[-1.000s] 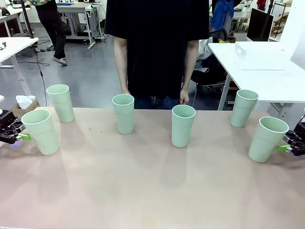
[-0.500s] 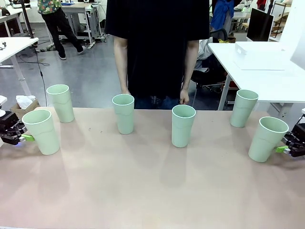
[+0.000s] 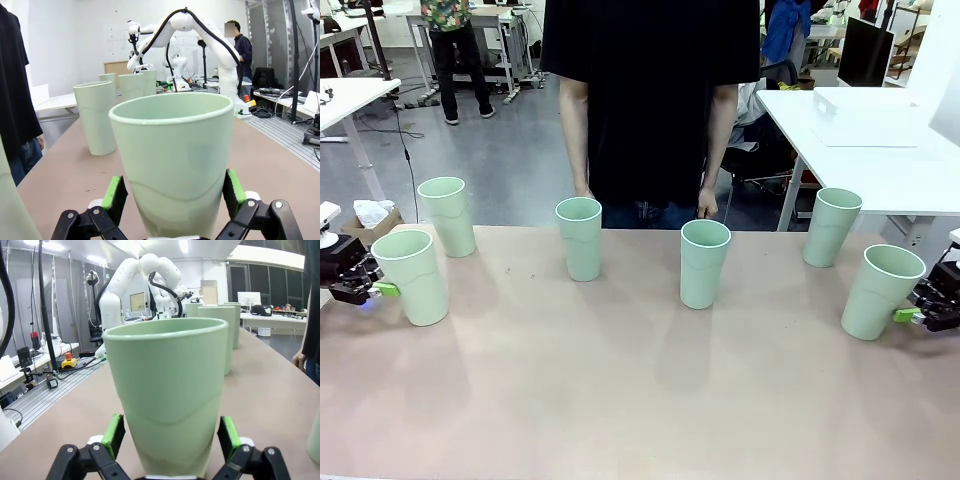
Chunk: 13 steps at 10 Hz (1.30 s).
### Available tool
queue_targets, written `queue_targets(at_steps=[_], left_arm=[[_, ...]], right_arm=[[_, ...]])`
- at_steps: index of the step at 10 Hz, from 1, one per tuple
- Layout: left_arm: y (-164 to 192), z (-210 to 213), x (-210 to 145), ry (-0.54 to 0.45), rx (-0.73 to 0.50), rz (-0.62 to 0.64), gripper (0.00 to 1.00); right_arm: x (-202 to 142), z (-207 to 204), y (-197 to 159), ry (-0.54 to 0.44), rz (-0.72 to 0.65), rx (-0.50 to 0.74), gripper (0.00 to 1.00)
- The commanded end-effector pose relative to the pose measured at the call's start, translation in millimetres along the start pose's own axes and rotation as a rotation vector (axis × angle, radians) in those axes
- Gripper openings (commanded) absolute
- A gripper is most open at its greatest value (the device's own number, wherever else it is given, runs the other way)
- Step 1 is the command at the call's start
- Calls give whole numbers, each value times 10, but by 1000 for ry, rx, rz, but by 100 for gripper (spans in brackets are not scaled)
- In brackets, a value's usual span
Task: Stack the cups and store them in the basket.
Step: Pick up two Reusable plastic cups , one in each hand.
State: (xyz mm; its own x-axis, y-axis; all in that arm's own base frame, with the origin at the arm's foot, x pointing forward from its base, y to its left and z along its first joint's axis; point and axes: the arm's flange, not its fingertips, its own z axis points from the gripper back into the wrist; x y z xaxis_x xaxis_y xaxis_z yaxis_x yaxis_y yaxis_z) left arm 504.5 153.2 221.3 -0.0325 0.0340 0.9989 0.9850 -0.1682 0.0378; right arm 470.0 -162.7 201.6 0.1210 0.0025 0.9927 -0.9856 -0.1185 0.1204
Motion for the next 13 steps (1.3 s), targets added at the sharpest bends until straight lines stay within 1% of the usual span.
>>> queue_targets(at_steps=[1, 5, 7, 10, 13], left_arm=[[-143, -117, -84, -4, 18, -34, 100], [-137, -179, -78, -32, 39, -40, 100], [-126, -269, -88, -25, 41, -66, 100], [-127, -351, -120, 4, 45, -72, 100], [-147, -385, -127, -3, 41, -74, 100]], right_arm=[[3, -162, 14, -2, 39, -33, 100], [23, -238, 30, -19, 24, -58, 100], [26, -257, 45, -26, 22, -68, 100], [29, -290, 65, -32, 23, -77, 100], [11, -366, 83, -21, 12, -74, 100]])
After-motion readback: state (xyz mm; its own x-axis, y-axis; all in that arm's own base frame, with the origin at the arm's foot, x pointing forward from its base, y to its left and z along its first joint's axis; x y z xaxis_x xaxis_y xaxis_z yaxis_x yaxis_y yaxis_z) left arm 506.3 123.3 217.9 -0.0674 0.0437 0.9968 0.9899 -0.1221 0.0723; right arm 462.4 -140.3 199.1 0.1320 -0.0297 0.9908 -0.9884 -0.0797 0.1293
